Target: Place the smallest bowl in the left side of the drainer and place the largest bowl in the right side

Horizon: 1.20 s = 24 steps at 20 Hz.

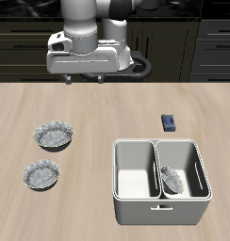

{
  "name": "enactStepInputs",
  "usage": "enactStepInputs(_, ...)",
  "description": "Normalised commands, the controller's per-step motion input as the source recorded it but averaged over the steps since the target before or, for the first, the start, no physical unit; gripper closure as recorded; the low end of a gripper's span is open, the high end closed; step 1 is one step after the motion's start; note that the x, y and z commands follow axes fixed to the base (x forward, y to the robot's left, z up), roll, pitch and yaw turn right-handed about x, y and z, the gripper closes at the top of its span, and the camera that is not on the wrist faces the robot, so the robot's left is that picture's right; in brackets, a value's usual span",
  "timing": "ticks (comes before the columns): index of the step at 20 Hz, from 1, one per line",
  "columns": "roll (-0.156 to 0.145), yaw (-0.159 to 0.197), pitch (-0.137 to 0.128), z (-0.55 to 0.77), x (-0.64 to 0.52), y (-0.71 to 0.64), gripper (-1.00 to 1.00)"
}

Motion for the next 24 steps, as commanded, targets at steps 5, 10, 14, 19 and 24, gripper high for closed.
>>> enactStepInputs(5,-0.001,-0.001,-0.002,-0.01,-0.04,-0.22,-1.00)
enactStepInputs(10,-0.047,-0.032,0.000,-0.06,-0.04,-0.42,-1.00)
enactStepInputs(14,-0.004,-0.021,0.040,-0.18,0.03,-0.18,-1.00)
enactStepInputs(19,0.004,0.006,0.021,-0.10,0.06,-0.08,-1.00)
enactStepInputs(24,0.022,0.008,0.028,-0.19,0.05,0.05,-1.00)
